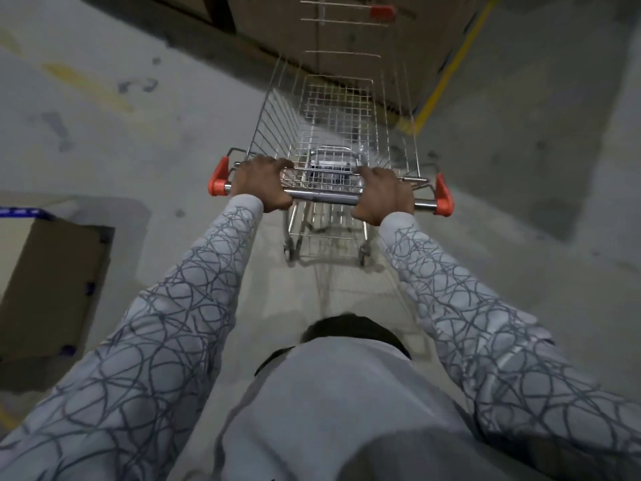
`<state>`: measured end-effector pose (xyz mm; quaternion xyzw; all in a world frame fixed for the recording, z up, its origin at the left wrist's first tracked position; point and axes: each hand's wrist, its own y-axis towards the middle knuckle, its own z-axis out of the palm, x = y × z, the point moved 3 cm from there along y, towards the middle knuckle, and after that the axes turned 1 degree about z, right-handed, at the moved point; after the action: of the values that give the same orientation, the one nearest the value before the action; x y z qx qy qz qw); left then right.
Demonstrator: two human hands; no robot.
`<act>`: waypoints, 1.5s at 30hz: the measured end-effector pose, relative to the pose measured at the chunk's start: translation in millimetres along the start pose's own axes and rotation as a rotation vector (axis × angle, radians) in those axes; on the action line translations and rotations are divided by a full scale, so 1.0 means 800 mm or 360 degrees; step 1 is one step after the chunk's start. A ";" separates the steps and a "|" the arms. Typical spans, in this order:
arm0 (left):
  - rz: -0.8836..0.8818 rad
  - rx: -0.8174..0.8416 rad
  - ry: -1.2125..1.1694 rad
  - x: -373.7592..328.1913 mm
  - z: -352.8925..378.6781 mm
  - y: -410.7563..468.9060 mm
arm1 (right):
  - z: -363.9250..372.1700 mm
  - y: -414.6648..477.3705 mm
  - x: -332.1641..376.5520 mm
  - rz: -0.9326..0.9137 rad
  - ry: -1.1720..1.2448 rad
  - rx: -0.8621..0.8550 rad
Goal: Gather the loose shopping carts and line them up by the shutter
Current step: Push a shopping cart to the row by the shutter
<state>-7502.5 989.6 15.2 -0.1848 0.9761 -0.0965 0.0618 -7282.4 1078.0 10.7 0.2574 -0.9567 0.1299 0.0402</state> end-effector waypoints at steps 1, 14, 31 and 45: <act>-0.0035 0.0001 0.0043 0.004 0.000 0.017 | -0.004 0.012 0.002 0.0034 0.0020 -0.0004; 0.0399 0.0200 0.0233 0.005 -0.029 0.212 | -0.034 0.108 0.009 0.0552 0.0241 -0.0046; 0.1341 0.0319 0.0566 -0.047 -0.074 0.381 | -0.037 0.156 0.056 0.1436 0.0547 -0.0261; 0.1891 0.0301 0.0662 -0.177 -0.039 0.309 | -0.013 0.029 0.037 0.2051 0.0630 -0.0335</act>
<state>-7463.0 1273.5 5.7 0.4170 0.8910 -0.1652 -0.0699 -7319.2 1085.8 19.9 -0.3974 -0.9012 0.0789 0.1539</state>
